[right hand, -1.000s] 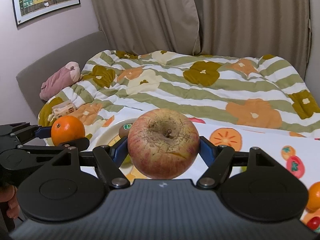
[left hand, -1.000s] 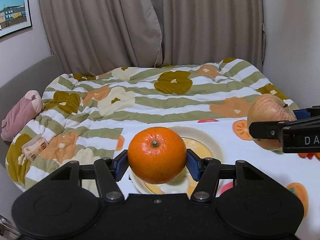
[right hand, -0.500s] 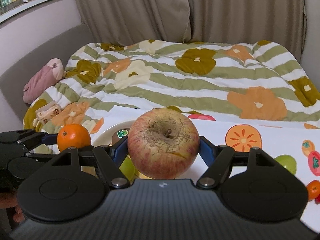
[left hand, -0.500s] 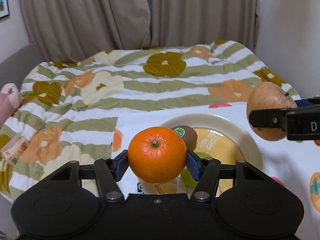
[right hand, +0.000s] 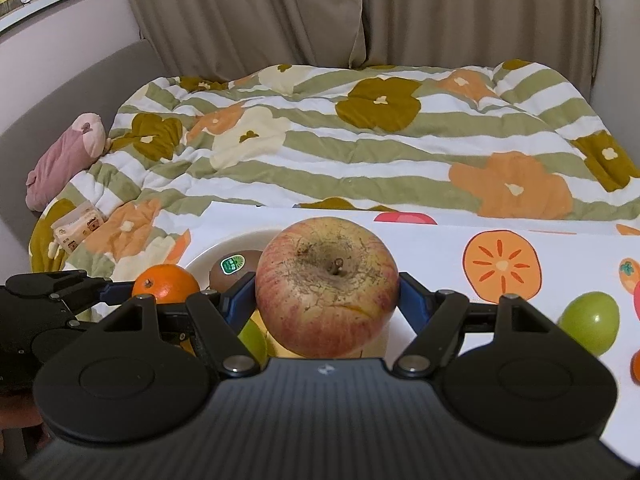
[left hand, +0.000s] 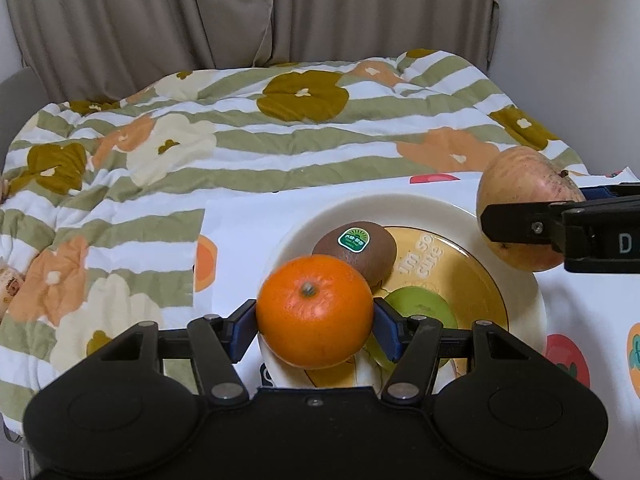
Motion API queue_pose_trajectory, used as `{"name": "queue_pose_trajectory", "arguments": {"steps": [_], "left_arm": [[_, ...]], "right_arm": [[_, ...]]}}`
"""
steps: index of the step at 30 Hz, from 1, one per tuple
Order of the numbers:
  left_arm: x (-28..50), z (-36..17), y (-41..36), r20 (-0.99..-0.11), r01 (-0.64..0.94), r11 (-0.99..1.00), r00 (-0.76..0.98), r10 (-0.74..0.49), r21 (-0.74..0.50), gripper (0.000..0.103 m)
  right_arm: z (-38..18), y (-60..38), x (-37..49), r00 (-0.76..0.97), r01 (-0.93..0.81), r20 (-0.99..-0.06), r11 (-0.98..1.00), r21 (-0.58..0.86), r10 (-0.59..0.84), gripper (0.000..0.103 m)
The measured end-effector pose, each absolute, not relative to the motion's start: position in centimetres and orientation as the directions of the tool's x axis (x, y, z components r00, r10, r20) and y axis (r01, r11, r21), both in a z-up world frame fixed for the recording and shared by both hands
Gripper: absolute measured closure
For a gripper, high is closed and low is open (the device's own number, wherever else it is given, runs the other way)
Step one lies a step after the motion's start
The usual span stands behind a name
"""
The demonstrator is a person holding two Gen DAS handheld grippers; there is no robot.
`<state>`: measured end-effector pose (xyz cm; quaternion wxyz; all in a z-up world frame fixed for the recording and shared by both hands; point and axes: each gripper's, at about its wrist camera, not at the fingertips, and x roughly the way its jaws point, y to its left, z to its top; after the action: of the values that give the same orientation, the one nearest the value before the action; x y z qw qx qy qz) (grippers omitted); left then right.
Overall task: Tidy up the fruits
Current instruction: 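Carry the orange to the plate and release it beside the kiwi, then lower the large apple onto the plate and open the right gripper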
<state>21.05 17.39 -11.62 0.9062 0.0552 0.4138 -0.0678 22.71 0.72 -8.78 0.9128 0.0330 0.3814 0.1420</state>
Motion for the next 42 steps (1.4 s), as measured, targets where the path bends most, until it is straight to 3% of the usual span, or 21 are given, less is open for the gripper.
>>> {"name": "queue_pose_trajectory", "arguments": {"steps": [5,9,36,38,39,42], "left_arm": [[21.2,-11.0,17.3,-0.741,0.184,0.982,0.665,-0.093,0.041,0.03],[20.5,-10.3,17.6,-0.723,0.181,0.983,0.685,-0.092,0.046,0.01],[16.7,-10.8,18.8,-0.739,0.167,0.984,0.67,-0.07,0.058,0.007],[16.7,-10.8,18.9,-0.74,0.167,0.985,0.669,-0.073,0.054,0.007],[16.7,-10.8,18.9,-0.739,0.166,0.985,0.669,-0.074,0.052,0.007],[16.5,-10.6,18.8,-0.739,0.166,0.985,0.67,-0.074,0.052,0.007]], "right_arm": [[-8.7,0.8,22.7,0.669,-0.233,-0.687,0.958,0.169,0.284,0.015],[-8.7,1.2,23.0,0.667,-0.24,-0.689,0.957,0.161,0.283,0.015],[-13.0,4.5,26.1,0.595,-0.319,-0.752,0.942,0.104,0.285,0.014],[-12.3,4.4,25.7,0.636,-0.334,-0.713,0.938,0.093,0.297,0.012],[-12.1,4.6,25.7,0.641,-0.343,-0.71,0.936,0.076,0.293,0.001],[-11.8,4.8,25.4,0.641,-0.338,-0.724,0.94,0.032,0.255,0.0]]}}
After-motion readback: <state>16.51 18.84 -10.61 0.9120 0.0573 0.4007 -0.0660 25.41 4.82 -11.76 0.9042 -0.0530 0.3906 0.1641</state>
